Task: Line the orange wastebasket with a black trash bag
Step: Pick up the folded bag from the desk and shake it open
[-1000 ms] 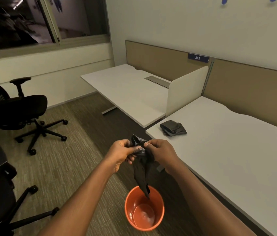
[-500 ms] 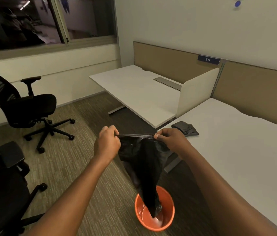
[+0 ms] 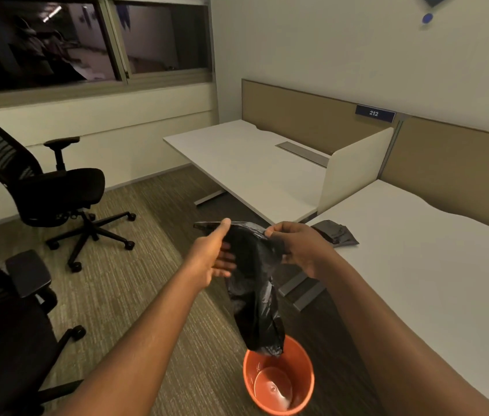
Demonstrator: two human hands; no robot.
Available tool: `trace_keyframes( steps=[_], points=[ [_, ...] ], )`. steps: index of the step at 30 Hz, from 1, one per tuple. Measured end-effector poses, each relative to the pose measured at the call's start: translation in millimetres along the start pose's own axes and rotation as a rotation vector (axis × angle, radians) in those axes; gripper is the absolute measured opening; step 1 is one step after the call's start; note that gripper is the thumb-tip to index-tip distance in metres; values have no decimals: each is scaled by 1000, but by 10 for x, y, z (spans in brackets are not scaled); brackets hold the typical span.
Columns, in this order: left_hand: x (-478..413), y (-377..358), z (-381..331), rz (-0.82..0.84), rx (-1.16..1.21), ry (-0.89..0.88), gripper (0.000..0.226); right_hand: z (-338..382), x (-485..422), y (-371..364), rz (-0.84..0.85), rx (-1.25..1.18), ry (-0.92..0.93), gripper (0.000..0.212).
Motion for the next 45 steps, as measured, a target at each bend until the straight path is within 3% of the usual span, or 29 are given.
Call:
trace_keyframes(
  steps=[3, 7, 9, 12, 13, 16, 22, 25, 29, 31, 32, 35, 37, 42, 45],
  points=[
    [20, -174, 14, 238, 210, 79, 47, -21, 15, -124, 82, -62, -44, 12],
    [-92, -247, 8, 174, 250, 7, 9, -78, 22, -188, 110, -28, -87, 17],
    [-124, -226, -19, 149, 245, -23, 16, -114, 0, -166, 67, 16, -83, 17],
    [-136, -127, -57, 108, 218, -49, 58, -156, -41, -72, -47, 28, -64, 17],
    [-141, -86, -65, 94, 185, -60, 57, -165, -52, -28, -94, 21, -58, 17],
    [-207, 39, -77, 20, 47, -112, 23, -173, -84, 116, -253, -3, -28, 15],
    [-317, 344, -122, -225, -222, -232, 29, -203, -155, 377, -550, 112, 83, 17],
    [-351, 433, -165, -215, -203, -243, 24, -186, -133, 464, -671, 148, 141, 11],
    [-322, 430, -235, -84, -82, -186, 7, -65, -1, 352, -911, 665, 531, 42],
    [-264, 364, -268, 11, -50, -168, 8, 19, 59, 152, -847, 705, 639, 31],
    [-229, 319, -280, 61, -38, -165, 8, 38, 53, 40, -724, 632, 557, 29],
    [-127, 148, -284, 223, -25, -166, 21, -3, -5, -322, -176, 137, -36, 56],
    [-79, 43, -241, 326, -111, -200, 35, -50, -35, -455, -24, 6, -199, 57],
    [-133, 40, -60, 446, -163, -153, 47, -173, -122, -457, -28, -75, -235, 17],
    [-307, 230, 47, 234, -316, -156, 24, -316, -170, -331, -121, 13, -199, 12]
  ],
)
Point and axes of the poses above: each hand's wrist, its own x-axis away from the middle knuckle, its own y-axis out of the back of the hand, z = x × y, the point moved 2 cm from there along -x, towards the middle knuckle, and after that the axes turned 1 degree about -z, right-handed, at the moved point
